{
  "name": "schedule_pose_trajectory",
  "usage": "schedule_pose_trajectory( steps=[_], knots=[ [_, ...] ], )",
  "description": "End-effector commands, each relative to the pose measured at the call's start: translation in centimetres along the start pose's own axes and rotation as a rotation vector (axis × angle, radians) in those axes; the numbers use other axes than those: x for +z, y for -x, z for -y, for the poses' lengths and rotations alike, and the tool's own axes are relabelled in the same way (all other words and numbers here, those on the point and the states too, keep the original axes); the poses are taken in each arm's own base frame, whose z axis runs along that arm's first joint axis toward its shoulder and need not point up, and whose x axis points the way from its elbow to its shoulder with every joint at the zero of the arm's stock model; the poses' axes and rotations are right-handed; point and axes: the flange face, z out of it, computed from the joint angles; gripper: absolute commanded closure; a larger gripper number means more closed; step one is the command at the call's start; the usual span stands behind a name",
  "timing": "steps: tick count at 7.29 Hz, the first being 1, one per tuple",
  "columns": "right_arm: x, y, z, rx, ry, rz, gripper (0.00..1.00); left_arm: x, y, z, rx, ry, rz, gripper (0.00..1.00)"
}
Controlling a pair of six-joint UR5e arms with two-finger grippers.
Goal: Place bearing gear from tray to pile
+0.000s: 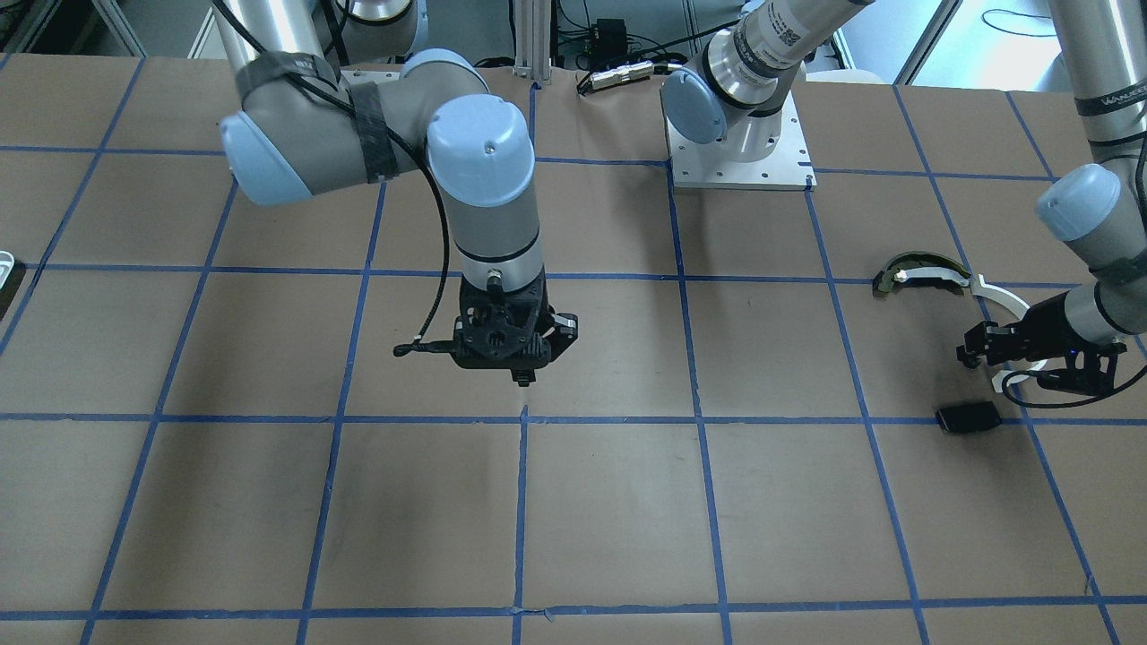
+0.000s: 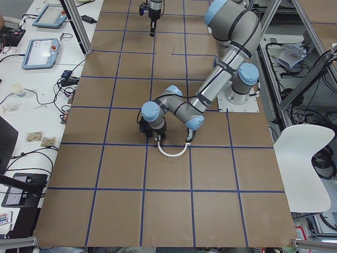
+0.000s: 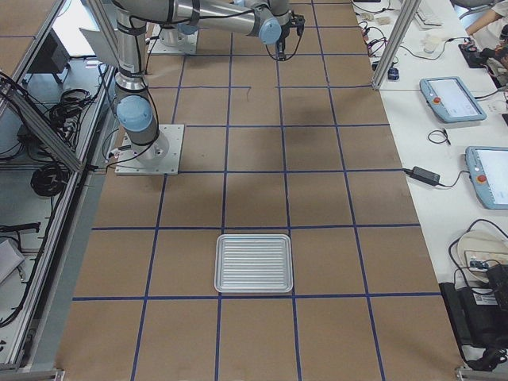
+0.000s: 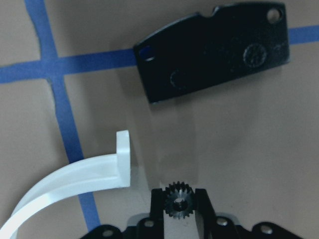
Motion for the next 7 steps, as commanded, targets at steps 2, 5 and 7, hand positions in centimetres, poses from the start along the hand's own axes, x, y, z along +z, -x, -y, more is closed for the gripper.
schedule_pose_trajectory(
  steps=[2, 5, 7],
  knots=[
    [2.9, 2.0, -0.5, -0.052, -0.027, 0.007, 0.36, -3.2, -3.2, 1.4, 0.037, -0.003, 0.039, 0.00],
    [-1.7, -1.1, 1.2, -0.081, -0.078, -0.045, 0.00, -10.0, -16.2, 7.0, 0.072, -0.059, 0.116, 0.00],
    [-9.9, -9.5, 1.7, -0.105, 0.020, -0.094, 0.00, -9.8, -27.3, 9.7, 0.089, -0.070, 0.149, 0.00]
  ],
)
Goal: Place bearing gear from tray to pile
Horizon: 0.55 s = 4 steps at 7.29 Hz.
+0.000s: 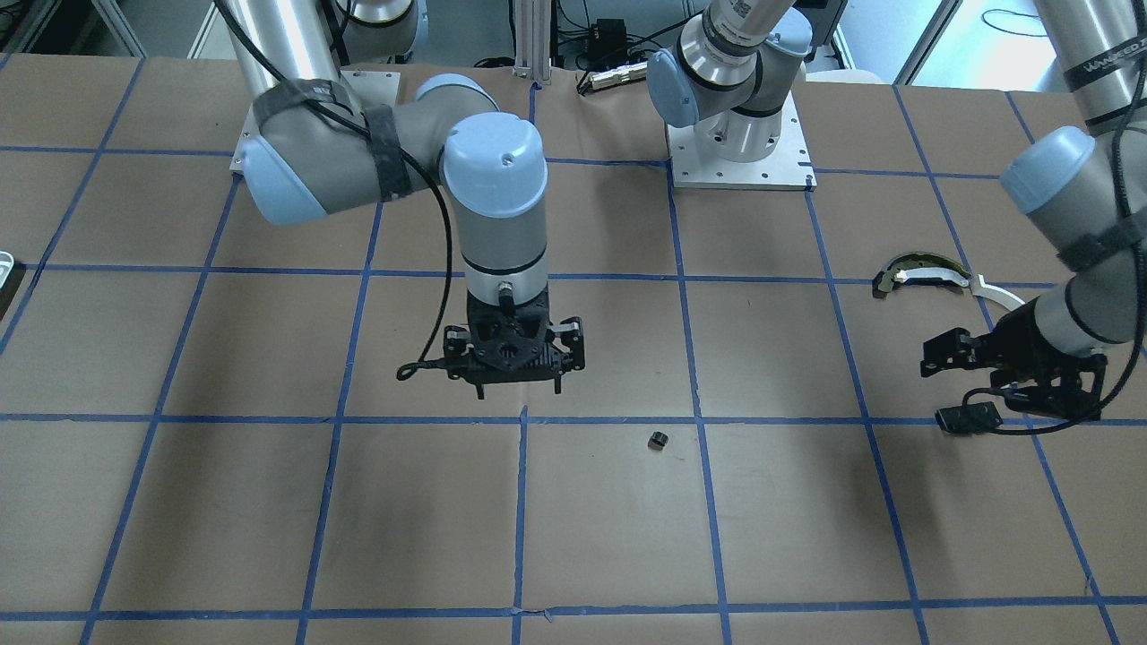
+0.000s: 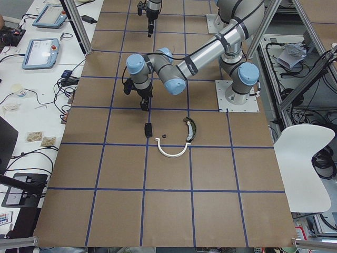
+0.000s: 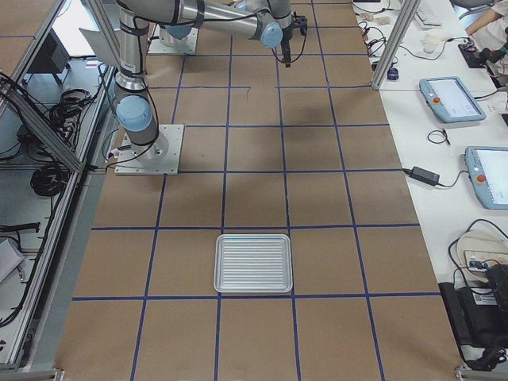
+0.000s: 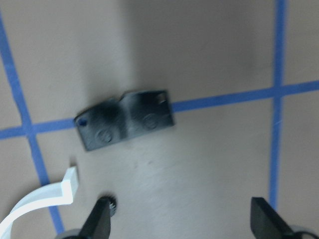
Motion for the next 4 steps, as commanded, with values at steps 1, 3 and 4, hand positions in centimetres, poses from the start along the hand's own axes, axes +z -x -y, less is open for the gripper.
schedule_pose_trajectory(
  steps=[1, 3, 4],
  knots=[
    [-7.7, -10.4, -0.7, -0.082, 0.097, -0.043, 0.00, -0.4, -10.0, 3.1, 0.073, -0.026, 0.032, 0.00],
    [-12.9, -18.8, -1.1, -0.015, 0.065, -0.061, 0.00, 0.3, -15.4, 5.1, -0.064, -0.078, 0.020, 0.00],
    [-14.0, -20.1, -2.2, 0.021, 0.105, -0.068, 0.00, 1.0, -17.7, 5.4, -0.180, -0.069, 0.016, 0.00]
  ],
)
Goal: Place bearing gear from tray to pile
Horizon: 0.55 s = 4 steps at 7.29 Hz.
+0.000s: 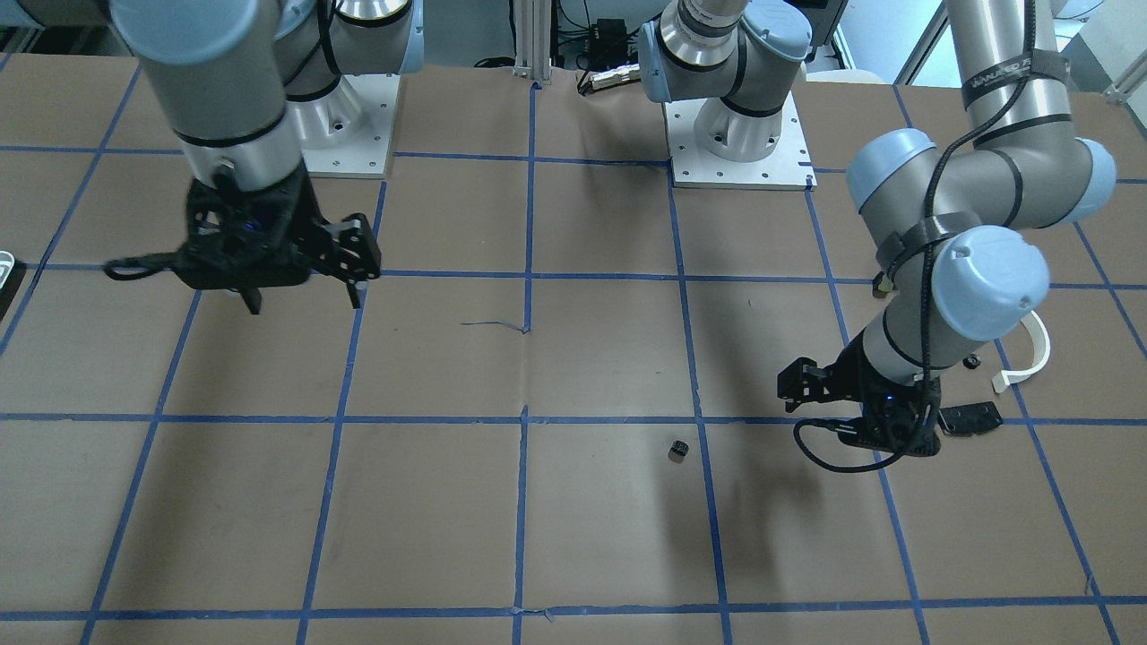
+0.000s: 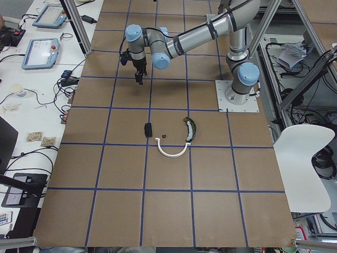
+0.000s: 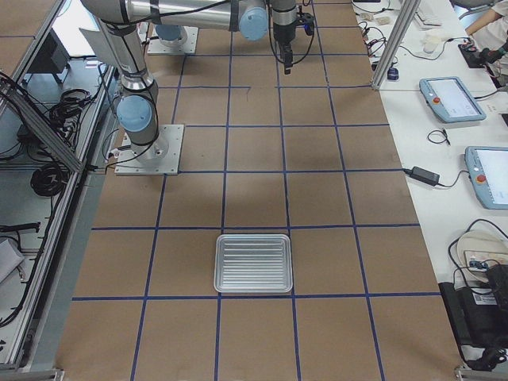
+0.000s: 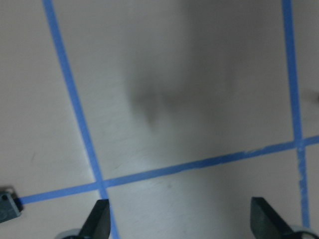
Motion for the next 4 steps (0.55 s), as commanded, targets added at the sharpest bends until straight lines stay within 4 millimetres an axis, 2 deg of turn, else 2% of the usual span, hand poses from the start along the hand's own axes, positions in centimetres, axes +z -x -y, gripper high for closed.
schedule_pose_trajectory(
  steps=[1, 2, 4],
  knots=[
    [-1.9, -2.6, -2.4, 0.078, 0.085, 0.013, 0.00, 1.7, -5.1, 0.6, -0.228, 0.018, -0.006, 0.00],
    [-3.0, -2.6, -1.8, 0.161, 0.073, 0.016, 0.00, 2.9, -6.4, 0.7, -0.320, 0.038, -0.003, 0.00],
    [-3.8, -2.9, -1.2, 0.187, 0.058, -0.043, 0.00, 5.3, -8.3, 1.7, -0.470, 0.023, -0.003, 0.00]
  ],
)
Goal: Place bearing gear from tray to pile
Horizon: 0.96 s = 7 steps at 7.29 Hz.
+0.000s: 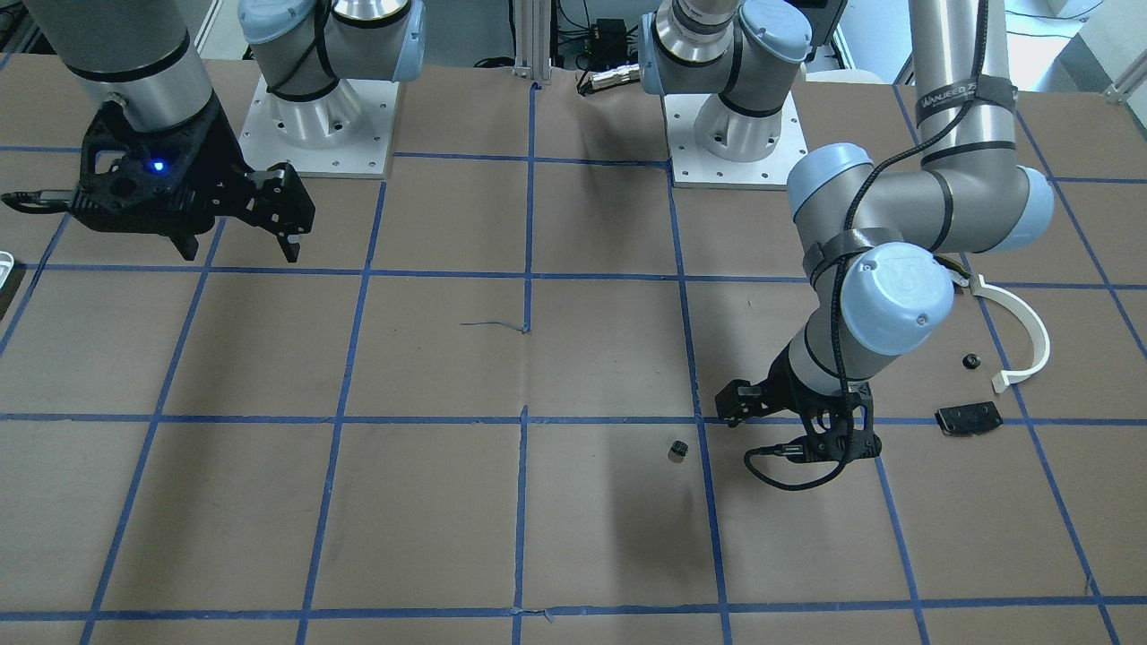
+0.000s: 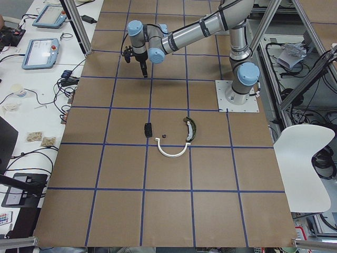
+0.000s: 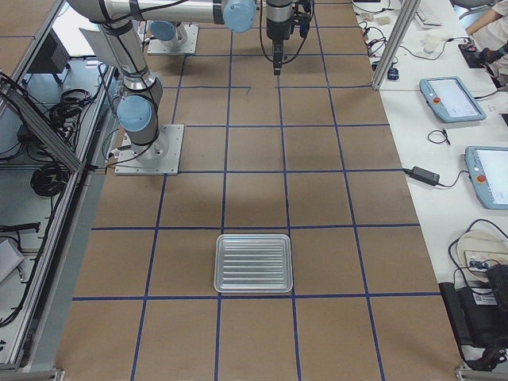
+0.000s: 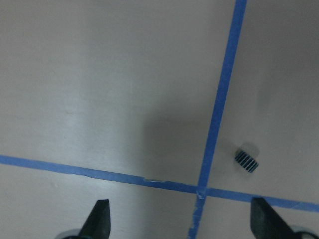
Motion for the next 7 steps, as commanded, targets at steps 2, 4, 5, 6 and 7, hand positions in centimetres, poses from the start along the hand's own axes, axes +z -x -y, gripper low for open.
schedule_pose_trajectory(
  steps=[2, 4, 5, 6, 7],
  knots=[
    [-0.4, -0.1, 0.5, 0.021, -0.026, -0.016, 0.00, 3.3, -3.3, 0.6, -0.207, -0.003, -0.102, 0.00],
    [-0.6, 0.5, 1.0, 0.073, -0.061, 0.019, 0.00, 5.5, -3.7, 0.8, -0.223, 0.029, -0.089, 0.00],
    [-0.7, 1.2, 0.8, 0.078, -0.064, 0.018, 0.00, 6.2, -3.8, 0.7, -0.241, 0.042, -0.085, 0.00],
    [-0.3, 1.6, 1.2, 0.071, -0.058, 0.020, 0.00, 6.6, -3.8, 0.7, -0.237, 0.049, -0.082, 0.02],
    [0.0, 1.5, 1.6, 0.069, -0.047, 0.009, 0.00, 6.7, -3.8, 0.7, -0.236, 0.050, -0.082, 0.03]
  ],
)
